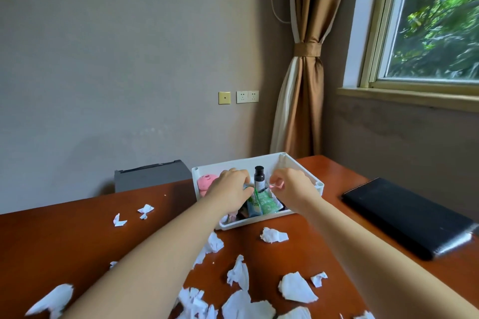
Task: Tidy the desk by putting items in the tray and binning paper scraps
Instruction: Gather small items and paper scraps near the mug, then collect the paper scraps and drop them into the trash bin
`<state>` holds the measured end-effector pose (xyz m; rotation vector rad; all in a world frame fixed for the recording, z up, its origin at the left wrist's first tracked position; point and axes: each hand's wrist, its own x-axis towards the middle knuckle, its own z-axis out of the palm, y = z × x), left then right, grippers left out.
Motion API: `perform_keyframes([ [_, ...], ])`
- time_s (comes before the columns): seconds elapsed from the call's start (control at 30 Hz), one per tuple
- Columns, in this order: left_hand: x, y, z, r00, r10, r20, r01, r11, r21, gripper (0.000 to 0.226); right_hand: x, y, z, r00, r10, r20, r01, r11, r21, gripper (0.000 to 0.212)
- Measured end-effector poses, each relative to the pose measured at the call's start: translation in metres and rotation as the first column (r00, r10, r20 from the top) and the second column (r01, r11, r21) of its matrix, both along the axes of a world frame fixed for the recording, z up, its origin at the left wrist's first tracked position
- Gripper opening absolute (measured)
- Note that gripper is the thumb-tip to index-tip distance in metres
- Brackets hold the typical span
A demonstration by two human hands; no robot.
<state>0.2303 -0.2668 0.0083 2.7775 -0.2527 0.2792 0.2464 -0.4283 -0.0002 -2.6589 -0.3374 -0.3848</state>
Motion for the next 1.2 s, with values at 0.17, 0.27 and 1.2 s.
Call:
perform_keyframes([
  [0.17,-0.052,0.003,0.026,0.997,-0.072,-0.031,0.073,0.996,0.048,0.03,-0.051,-0.005,0.031,0.997,0.059,-0.05,-0.062,0.996,-0.065,0.023],
  [0.27,-0.088,0.006,0.037,0.992,-0.112,-0.059,0.116,0.991,0.063,0.024,-0.088,-0.006,0.045,0.994,0.093,-0.065,-0.098,0.992,-0.078,0.024],
  [1.2,-0.316,0.044,-0.086,0.943,0.186,-0.277,-0.17,0.982,0.079,0.064,-0.312,0.017,-0.077,0.947,-0.127,-0.295,0.12,0.992,-0.044,0.064],
])
